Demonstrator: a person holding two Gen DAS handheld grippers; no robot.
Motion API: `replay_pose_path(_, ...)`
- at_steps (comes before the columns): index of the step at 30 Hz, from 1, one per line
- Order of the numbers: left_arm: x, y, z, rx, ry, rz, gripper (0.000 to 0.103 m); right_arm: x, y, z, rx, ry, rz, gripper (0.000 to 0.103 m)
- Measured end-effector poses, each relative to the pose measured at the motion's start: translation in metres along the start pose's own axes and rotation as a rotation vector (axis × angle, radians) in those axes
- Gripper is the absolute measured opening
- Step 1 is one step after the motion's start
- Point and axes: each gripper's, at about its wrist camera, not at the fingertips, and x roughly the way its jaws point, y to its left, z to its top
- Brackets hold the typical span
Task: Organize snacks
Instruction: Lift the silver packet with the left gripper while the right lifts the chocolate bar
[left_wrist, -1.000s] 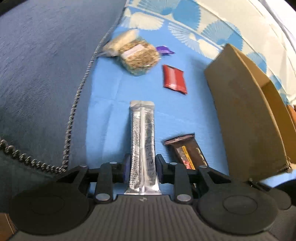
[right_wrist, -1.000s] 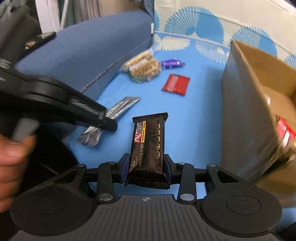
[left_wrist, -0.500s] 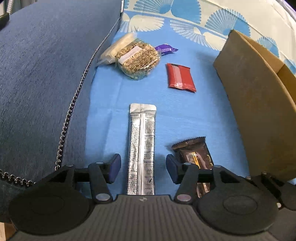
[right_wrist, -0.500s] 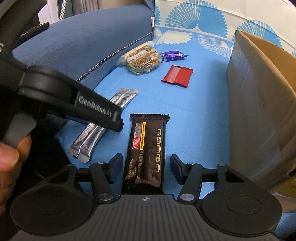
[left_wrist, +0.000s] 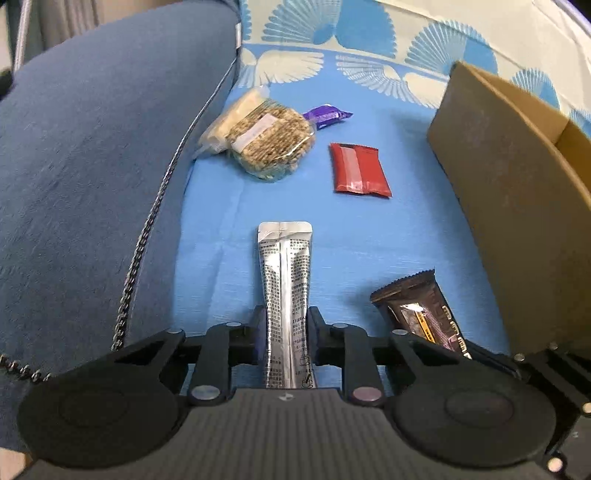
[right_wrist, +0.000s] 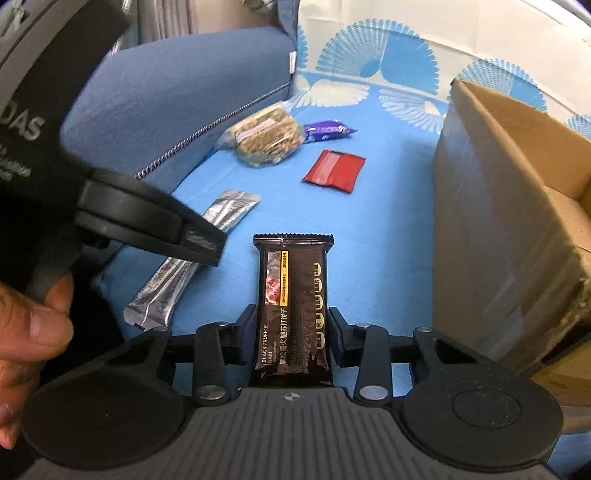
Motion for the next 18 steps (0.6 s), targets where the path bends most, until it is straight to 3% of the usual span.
replay_pose_path(7, 0.002, 0.018, -0.001, -0.085, 0.087, -0.067, 0.027, 0.003, 0.001, -0.003, -0.006, 0.022, -0.006, 0.041)
replay_pose_path(10, 0.004, 0.015, -0.001, -0.073, 0.087, -0.056, 0.033, 0.006, 0.001, -0.005, -0.007, 0.039, -0.013, 0.041)
replay_pose_path(18, 0.006, 0.005, -0.003, -0.012, 0.069, -0.027, 0.034, 0.007, 0.001, -0.008, -0.021, 0.037, -0.023, 0.048)
